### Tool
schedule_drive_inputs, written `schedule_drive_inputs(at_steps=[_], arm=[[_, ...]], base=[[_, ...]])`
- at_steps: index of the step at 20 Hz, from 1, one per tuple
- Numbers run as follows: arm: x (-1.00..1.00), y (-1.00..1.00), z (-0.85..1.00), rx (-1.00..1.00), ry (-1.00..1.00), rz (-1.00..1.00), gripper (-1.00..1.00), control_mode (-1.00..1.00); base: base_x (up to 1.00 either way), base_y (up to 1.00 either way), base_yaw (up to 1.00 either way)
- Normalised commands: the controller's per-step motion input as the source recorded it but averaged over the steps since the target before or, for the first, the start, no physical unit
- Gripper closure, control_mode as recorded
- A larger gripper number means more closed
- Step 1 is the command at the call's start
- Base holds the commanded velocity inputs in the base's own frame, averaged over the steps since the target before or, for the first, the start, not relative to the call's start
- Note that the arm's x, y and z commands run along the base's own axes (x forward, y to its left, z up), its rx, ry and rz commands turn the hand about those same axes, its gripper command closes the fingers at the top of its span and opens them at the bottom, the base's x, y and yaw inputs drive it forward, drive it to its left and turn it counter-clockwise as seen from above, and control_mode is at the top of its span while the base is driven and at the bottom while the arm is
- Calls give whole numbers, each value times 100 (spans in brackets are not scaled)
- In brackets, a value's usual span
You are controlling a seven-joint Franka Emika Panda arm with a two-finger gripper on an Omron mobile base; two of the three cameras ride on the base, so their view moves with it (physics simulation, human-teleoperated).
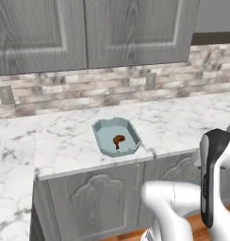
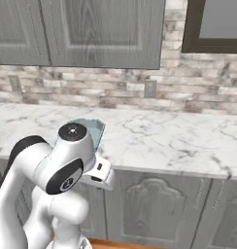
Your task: Place one squash and one chicken drumstick in each tupperware on the nearby counter, to pack two identical lunches.
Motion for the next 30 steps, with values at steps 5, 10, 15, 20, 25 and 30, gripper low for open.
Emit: schedule_drive_inputs(at_steps=[5, 10, 15, 20, 25, 30], arm=[[0, 0, 0, 0, 0, 0, -100, 100], [0, 0, 0, 0, 0, 0, -100, 100], [0, 0, 0, 0, 0, 0, -100, 100], [0, 0, 0, 0, 0, 0, -100, 100], [0, 0, 0, 0, 0, 0, -100, 100], [0, 0, 0, 0, 0, 0, -100, 100]], base=[[-2, -100, 0], [5, -100, 0], [11, -100, 0], [0, -100, 0], [-24, -100, 1], [-82, -88, 6]])
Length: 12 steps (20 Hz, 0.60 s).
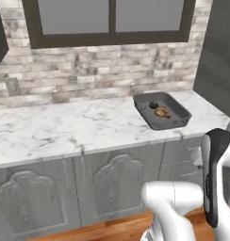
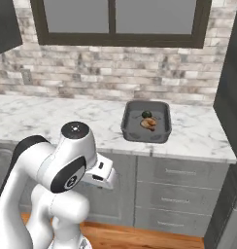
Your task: Place one squash and one chicken drumstick in each tupperware on the nearby counter, to pack two identical lunches.
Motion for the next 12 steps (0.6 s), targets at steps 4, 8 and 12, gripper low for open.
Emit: schedule_drive_inputs(at_steps=[4, 8, 12], arm=[[0, 0, 0, 0, 0, 0, -100, 100], [0, 0, 0, 0, 0, 0, -100, 100], [0, 0, 0, 0, 0, 0, -100, 100]], base=[[-100, -31, 6], [-71, -53, 1], [-19, -94, 0]])
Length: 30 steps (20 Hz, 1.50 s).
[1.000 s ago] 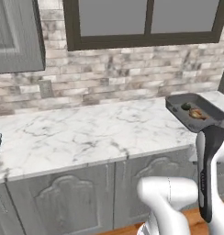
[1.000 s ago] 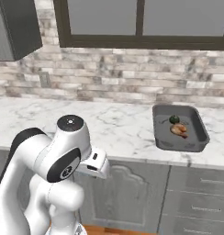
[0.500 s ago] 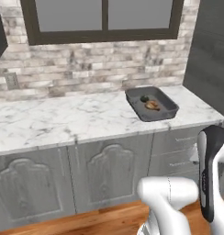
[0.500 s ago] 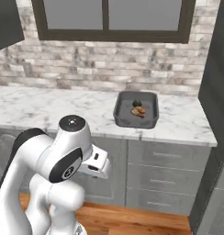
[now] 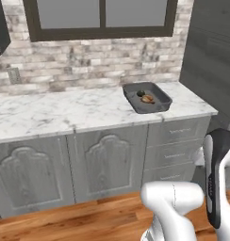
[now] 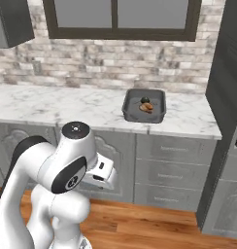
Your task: Place one squash and one chicken drumstick in each tupperware on the nearby counter, to pack two identical lunches.
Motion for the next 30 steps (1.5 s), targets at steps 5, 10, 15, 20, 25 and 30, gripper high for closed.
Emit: schedule_drive_inputs(at_steps=[5, 10, 15, 20, 25, 30], arm=[[0, 0, 0, 0, 0, 0, -100, 100], [0, 0, 0, 0, 0, 0, -100, 100], [0, 0, 0, 0, 0, 0, -100, 100], [0, 0, 0, 0, 0, 0, -100, 100], [0, 0, 0, 0, 0, 0, -100, 100], [0, 0, 0, 0, 0, 0, -100, 100]], base=[[-3, -100, 0], [4, -100, -13], [14, -97, -34], [17, -93, -38], [23, -92, -43], [44, -84, -44]])
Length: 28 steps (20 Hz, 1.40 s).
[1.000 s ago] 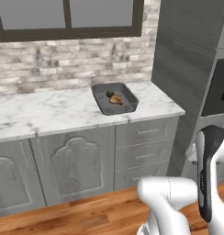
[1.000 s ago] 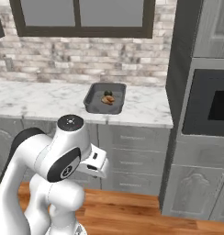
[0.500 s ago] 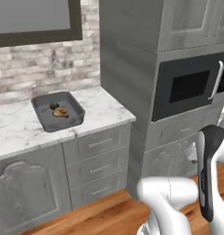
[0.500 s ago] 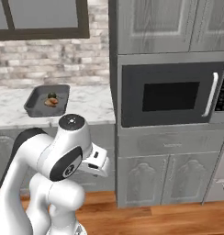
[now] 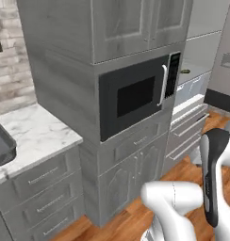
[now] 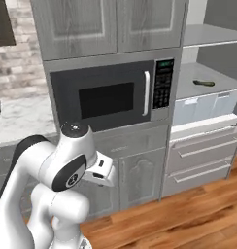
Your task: Place one squash and one chicken drumstick in each tupperware on the nearby counter, to pack two identical lunches.
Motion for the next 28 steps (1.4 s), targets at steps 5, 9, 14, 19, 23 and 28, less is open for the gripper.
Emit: schedule_drive_inputs(at_steps=[5, 9, 14, 19, 23, 28], arm=[[0, 0, 0, 0, 0, 0, -100, 100], [0, 0, 0, 0, 0, 0, -100, 100], [0, 0, 0, 0, 0, 0, -100, 100], [0, 0, 0, 0, 0, 0, -100, 100], [0, 0, 0, 0, 0, 0, -100, 100], [0, 0, 0, 0, 0, 0, -100, 100]], base=[[70, -83, -38], [91, -74, -30], [92, -70, -3], [67, -85, 23], [54, -64, 37], [37, -31, 43]])
